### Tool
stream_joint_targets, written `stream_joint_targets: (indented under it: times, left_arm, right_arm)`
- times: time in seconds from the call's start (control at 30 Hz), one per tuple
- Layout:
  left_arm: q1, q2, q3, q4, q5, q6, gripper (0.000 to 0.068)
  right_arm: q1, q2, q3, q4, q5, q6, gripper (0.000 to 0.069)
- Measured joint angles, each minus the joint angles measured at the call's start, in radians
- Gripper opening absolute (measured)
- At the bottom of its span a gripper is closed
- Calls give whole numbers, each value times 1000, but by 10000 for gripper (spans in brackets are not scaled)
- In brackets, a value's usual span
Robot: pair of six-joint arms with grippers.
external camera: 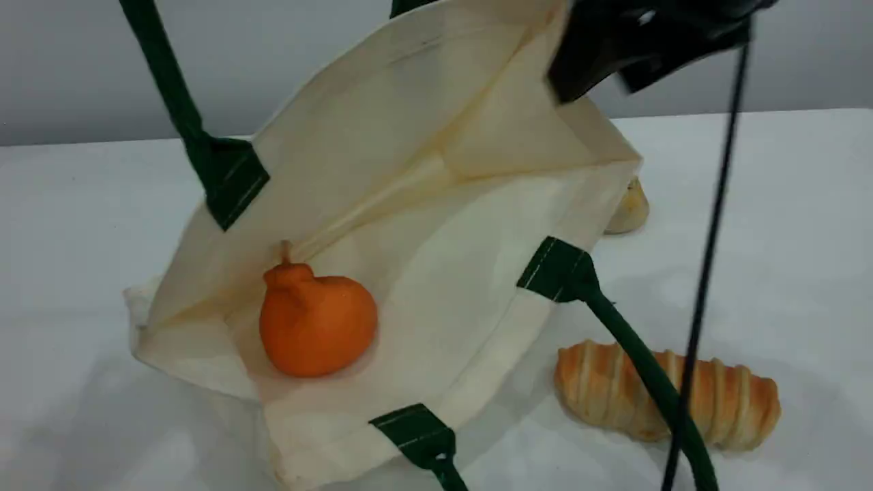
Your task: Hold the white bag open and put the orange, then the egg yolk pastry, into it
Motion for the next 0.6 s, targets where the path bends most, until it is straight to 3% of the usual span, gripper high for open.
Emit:
stream_joint_targets:
  times: [0.27,0.43,0.6]
  left_arm:
    - [0,-1,0,0,0,-11,66]
    - [0,-22,0,0,2,-12,66]
    - [0,-42,-1,0,2,-71,66]
  right_arm:
    - [-200,47,-1,8,-102,3,461]
    - [-211,153,-1,22,-210,1,461]
    - [-210,249,-13,43,-262,-1,461]
